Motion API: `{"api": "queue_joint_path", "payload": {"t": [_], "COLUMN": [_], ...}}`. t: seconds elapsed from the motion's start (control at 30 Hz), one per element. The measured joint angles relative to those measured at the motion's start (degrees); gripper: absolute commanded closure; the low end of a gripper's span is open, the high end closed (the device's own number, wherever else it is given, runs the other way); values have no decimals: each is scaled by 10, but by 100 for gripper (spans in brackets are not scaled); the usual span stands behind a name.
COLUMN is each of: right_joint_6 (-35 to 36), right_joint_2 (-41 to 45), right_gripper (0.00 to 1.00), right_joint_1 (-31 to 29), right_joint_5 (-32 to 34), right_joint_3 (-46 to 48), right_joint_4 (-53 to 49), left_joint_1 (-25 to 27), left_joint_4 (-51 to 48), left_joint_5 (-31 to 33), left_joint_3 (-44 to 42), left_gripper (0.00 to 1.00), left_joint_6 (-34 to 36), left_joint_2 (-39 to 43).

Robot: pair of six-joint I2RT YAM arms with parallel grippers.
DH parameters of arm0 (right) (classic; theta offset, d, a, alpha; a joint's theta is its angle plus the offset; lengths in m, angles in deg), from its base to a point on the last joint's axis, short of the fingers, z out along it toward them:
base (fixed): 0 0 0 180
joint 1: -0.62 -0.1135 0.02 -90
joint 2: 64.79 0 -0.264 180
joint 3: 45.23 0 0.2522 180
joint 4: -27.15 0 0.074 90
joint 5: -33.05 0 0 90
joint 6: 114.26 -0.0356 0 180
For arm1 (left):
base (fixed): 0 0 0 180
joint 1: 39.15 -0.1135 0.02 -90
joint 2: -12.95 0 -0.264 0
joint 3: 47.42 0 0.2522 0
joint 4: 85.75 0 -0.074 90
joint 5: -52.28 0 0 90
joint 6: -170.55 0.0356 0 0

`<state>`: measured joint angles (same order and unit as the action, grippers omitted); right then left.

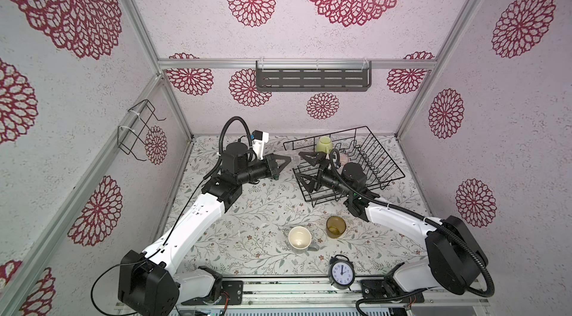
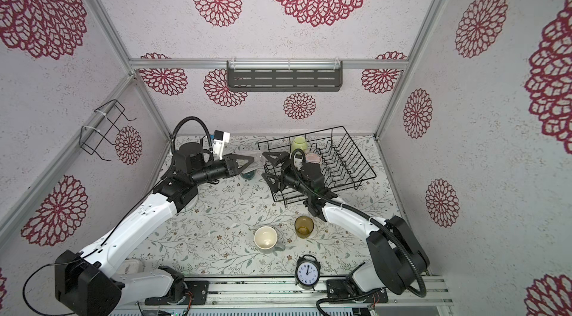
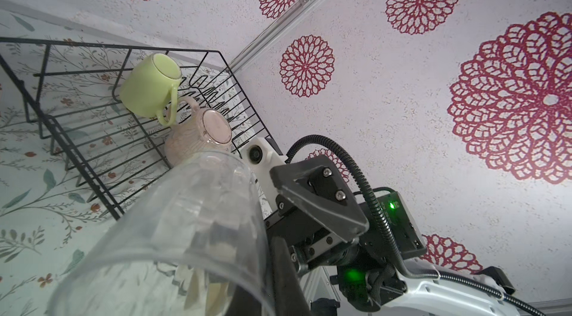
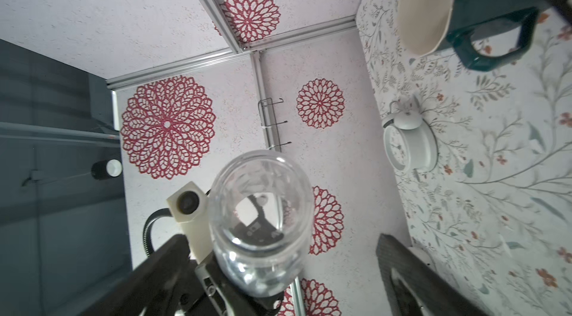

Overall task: Load the cups into the dish rack
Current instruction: 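Grasp the clear glass with the right gripper beside the left gripper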

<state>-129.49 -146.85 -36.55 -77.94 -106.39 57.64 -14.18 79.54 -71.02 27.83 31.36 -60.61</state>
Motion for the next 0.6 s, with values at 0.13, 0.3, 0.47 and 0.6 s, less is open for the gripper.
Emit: {"api": "queue_joint_path", "payload": {"t": [0.13, 0.3, 0.47, 0.6], "right_joint_6": [-19, -25, -9, 23], "right_joint_2": [-11, -42, -65, -66], "right_gripper": [7, 10, 19, 23], "right_joint_1": [-10, -17, -21, -21], "right_joint_5": [12, 12, 13, 14], "right_joint_3": [-13, -39, -61, -73], "right_joint_4": [20, 31, 11, -1], "left_joint_1": [0, 0, 0, 0], "left_joint_4": [10, 25, 33, 40], "left_joint_5": [-11, -21, -29, -34], "left_joint_3": [-1, -6, -9, -16], "left_gripper": [100, 100, 100, 100], "left_joint_6": [-13, -21, -27, -31], "left_joint_2": [-7, -7, -7, -10]}}
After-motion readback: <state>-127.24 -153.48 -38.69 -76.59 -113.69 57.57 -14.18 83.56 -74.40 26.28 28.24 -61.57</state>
